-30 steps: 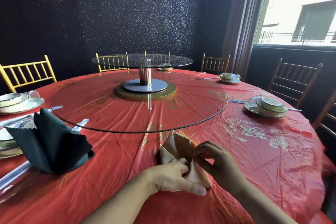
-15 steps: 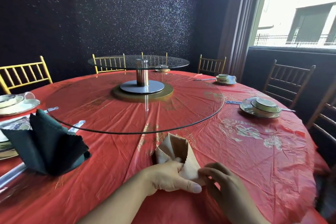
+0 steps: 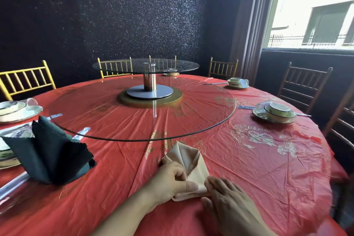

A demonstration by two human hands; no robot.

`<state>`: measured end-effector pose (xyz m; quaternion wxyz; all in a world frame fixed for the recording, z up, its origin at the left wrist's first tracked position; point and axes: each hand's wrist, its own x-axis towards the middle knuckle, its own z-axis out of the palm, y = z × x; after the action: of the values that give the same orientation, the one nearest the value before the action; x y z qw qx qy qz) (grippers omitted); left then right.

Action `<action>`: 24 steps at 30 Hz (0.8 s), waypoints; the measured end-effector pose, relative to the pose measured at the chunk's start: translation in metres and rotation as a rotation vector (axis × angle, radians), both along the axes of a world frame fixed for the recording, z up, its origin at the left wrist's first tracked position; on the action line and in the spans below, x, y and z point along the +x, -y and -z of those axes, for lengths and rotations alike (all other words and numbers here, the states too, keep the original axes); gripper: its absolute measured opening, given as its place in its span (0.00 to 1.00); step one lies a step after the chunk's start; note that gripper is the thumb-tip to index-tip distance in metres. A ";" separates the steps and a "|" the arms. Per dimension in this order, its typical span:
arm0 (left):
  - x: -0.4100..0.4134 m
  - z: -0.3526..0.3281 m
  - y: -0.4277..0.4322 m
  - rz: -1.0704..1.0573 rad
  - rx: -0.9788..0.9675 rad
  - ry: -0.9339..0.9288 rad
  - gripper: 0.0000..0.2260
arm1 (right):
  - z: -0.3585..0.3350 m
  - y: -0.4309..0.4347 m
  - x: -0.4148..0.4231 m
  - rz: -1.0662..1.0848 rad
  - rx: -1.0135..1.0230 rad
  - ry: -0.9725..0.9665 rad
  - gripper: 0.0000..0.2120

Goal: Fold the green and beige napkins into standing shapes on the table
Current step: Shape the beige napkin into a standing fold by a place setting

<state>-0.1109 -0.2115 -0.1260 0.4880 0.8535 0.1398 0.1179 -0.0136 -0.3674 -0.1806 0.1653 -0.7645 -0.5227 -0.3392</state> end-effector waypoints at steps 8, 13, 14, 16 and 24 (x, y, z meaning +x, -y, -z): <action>-0.017 0.021 -0.001 -0.204 0.383 -0.012 0.17 | -0.001 0.000 -0.001 -0.012 0.002 0.020 0.33; -0.026 0.028 -0.013 -0.272 0.400 0.035 0.17 | -0.006 -0.002 -0.001 -0.012 0.042 0.044 0.33; -0.029 0.026 -0.015 -0.262 0.303 0.089 0.16 | -0.005 -0.005 0.000 -0.009 0.051 0.052 0.32; -0.034 0.020 -0.012 -0.187 0.132 0.195 0.18 | -0.004 -0.010 0.002 0.022 0.039 0.082 0.24; -0.036 0.024 -0.005 -0.003 0.720 0.259 0.12 | -0.005 -0.016 0.002 0.115 -0.032 0.078 0.18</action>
<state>-0.1464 -0.2065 -0.1500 0.1702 0.9481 0.0280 0.2672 -0.0116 -0.3517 -0.1754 0.1125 -0.7819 -0.4894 -0.3693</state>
